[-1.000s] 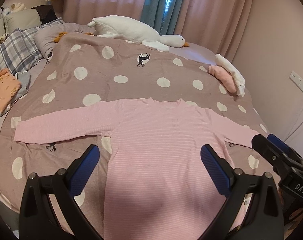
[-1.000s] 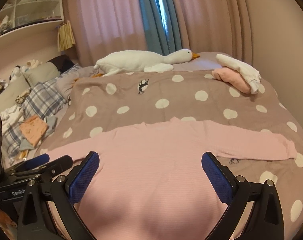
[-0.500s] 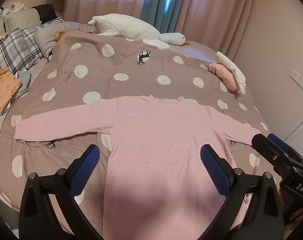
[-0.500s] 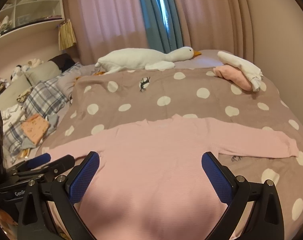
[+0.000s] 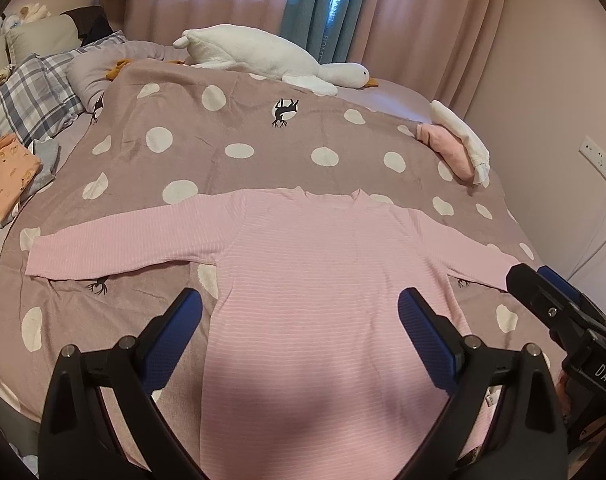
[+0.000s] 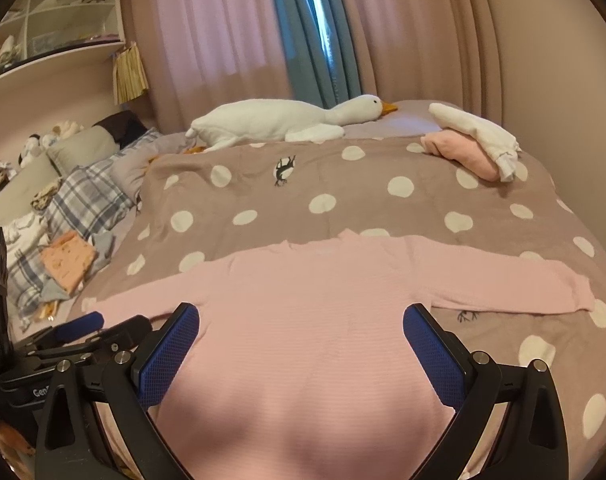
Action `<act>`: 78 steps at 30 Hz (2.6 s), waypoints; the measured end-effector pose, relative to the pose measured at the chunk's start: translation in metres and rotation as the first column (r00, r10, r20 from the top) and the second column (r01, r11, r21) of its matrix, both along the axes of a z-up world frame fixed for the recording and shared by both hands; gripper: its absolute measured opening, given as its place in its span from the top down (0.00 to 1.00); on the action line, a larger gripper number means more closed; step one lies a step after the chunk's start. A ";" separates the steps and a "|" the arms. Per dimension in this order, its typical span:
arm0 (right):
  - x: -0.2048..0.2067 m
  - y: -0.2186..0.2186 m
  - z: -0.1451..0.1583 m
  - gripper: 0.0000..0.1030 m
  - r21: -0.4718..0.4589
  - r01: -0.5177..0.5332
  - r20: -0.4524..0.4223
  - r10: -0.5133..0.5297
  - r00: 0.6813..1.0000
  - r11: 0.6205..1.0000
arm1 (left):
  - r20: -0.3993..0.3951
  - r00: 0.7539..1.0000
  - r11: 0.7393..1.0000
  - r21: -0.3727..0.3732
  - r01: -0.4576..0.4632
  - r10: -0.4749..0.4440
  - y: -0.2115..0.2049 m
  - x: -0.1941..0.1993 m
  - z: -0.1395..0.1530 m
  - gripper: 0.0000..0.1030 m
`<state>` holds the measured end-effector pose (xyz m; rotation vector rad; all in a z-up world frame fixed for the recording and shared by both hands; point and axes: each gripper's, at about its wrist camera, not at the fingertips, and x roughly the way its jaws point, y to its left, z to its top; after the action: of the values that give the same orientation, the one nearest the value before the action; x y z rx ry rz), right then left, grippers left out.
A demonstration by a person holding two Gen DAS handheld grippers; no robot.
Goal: Fold small clothes
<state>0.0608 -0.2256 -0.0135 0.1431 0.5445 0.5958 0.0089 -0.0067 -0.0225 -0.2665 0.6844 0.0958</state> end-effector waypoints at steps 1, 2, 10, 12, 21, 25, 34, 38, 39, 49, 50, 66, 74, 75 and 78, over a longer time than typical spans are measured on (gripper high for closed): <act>0.000 0.000 0.000 0.01 0.000 0.000 0.000 0.000 1.000 1.000 | -0.007 1.000 1.000 -0.002 0.001 -0.001 0.000 0.000 0.000 0.05; -0.001 -0.001 0.000 0.01 0.000 0.001 0.001 -0.001 1.000 1.000 | -0.010 1.000 1.000 -0.003 0.001 -0.001 0.000 0.000 0.000 0.05; 0.001 -0.003 -0.001 0.01 -0.004 0.008 -0.006 -0.008 1.000 1.000 | -0.018 1.000 1.000 -0.012 0.004 -0.004 -0.003 0.003 -0.001 0.05; 0.001 -0.003 -0.002 0.01 -0.005 0.009 -0.007 -0.009 1.000 1.000 | -0.019 1.000 1.000 -0.018 0.004 -0.004 -0.002 0.003 -0.002 0.05; 0.003 -0.004 -0.003 0.01 -0.004 0.008 -0.011 -0.008 1.000 1.000 | -0.029 1.000 0.997 -0.080 -0.003 0.001 0.002 0.005 -0.004 0.03; 0.003 -0.004 -0.004 0.01 0.002 0.008 -0.009 -0.008 1.000 1.000 | -0.035 0.999 0.998 -0.062 -0.015 0.012 0.000 0.006 -0.005 0.02; 0.016 -0.012 -0.009 0.06 0.021 0.048 -0.025 -0.048 0.999 0.999 | -0.061 0.998 0.999 -0.046 -0.013 0.011 -0.001 0.016 -0.016 0.02; 0.038 -0.030 -0.014 0.12 0.065 0.092 -0.061 -0.088 0.994 0.994 | -0.099 0.995 0.999 -0.040 -0.015 0.011 -0.002 0.026 -0.030 0.02; 0.046 -0.038 -0.017 0.14 0.083 0.111 -0.082 -0.104 0.991 0.990 | -0.108 0.994 0.999 -0.043 -0.013 0.009 -0.001 0.030 -0.036 0.02; 0.136 -0.145 -0.066 0.36 0.132 0.432 -0.313 -0.376 0.872 0.892 | -0.263 0.965 0.996 -0.081 -0.025 0.002 -0.001 0.054 -0.095 0.10; 0.145 -0.160 -0.075 0.37 0.123 0.481 -0.335 -0.419 0.844 0.868 | -0.276 0.961 0.996 -0.090 -0.028 0.002 0.000 0.057 -0.102 0.12; 0.190 -0.286 -0.204 0.49 0.089 0.782 -0.609 -0.588 0.533 0.616 | -0.337 0.941 0.993 -0.103 -0.054 0.016 0.001 0.072 -0.146 0.18; 0.193 -0.298 -0.196 0.92 0.203 0.752 -0.560 -0.556 0.615 0.628 | -0.325 0.945 0.992 -0.114 -0.061 0.021 0.002 0.077 -0.148 0.18; 0.188 -0.297 -0.191 0.93 0.196 0.754 -0.533 -0.578 0.618 0.627 | -0.325 0.945 0.992 -0.112 -0.060 0.021 0.001 0.078 -0.149 0.18; 0.179 -0.302 -0.183 0.94 0.161 0.780 -0.490 -0.637 0.595 0.605 | -0.325 0.946 0.993 -0.103 -0.061 0.024 0.000 0.079 -0.149 0.18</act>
<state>0.2396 -0.5280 -0.1966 0.8253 0.6932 -0.1757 0.0879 -0.0063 -0.1715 -0.3780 1.0127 0.1446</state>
